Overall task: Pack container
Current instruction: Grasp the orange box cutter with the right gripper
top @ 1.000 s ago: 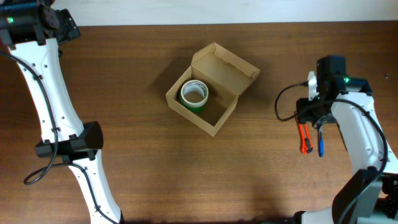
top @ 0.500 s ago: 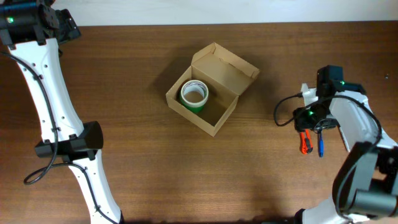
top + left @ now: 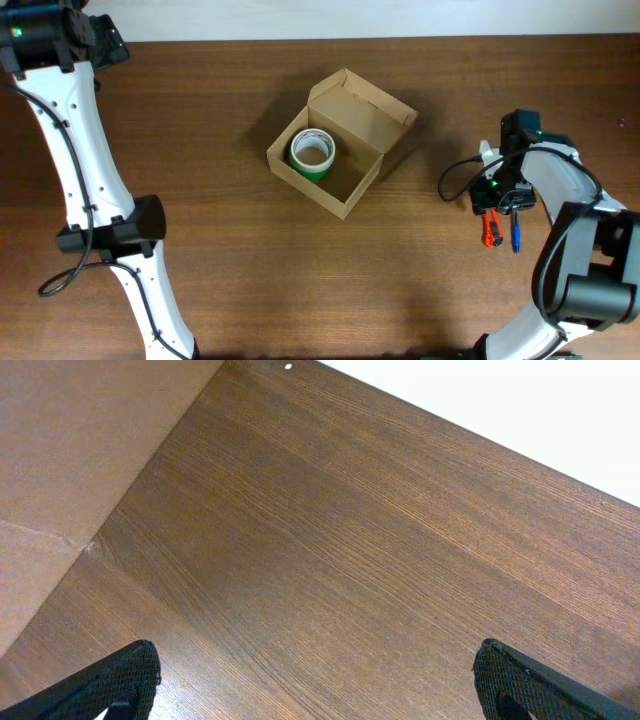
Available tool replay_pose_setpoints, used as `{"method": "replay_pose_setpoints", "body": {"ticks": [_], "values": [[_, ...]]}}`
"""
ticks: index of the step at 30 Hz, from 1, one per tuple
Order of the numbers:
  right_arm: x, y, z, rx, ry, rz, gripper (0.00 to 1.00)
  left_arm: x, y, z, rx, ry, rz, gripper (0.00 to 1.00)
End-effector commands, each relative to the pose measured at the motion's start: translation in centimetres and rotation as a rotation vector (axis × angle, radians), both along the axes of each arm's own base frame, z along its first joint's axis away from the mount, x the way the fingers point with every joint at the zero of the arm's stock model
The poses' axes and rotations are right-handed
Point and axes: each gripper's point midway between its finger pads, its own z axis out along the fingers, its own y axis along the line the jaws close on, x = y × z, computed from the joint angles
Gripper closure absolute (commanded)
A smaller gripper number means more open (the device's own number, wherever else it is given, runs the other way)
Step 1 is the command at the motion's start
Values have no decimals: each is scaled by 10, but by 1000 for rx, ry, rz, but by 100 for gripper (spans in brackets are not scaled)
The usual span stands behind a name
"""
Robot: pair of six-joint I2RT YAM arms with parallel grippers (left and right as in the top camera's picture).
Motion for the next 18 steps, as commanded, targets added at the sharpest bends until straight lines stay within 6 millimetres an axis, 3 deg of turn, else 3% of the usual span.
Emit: {"method": "replay_pose_setpoints", "body": {"ticks": [1, 5, 6, 9, 10, 18], "values": [[-5, -5, -12, -17, 39, -24, 35, -7, 2, 16, 17, -29, -1, 0], [-7, -5, -20, -13, 60, -28, 36, -7, 2, 16, 17, -29, -1, 0], [-7, -5, -21, -14, 61, -35, 41, -7, 2, 16, 17, -29, -1, 0], [-5, -6, -22, -18, 52, -43, 70, -7, 2, 16, 17, -29, -1, 0], [-4, -6, -22, -19, 50, -42, 75, -7, 2, 16, 17, -29, -1, 0], [-4, -6, -22, -20, 47, -49, 88, -7, 2, 16, 17, -29, -1, 0]]}}
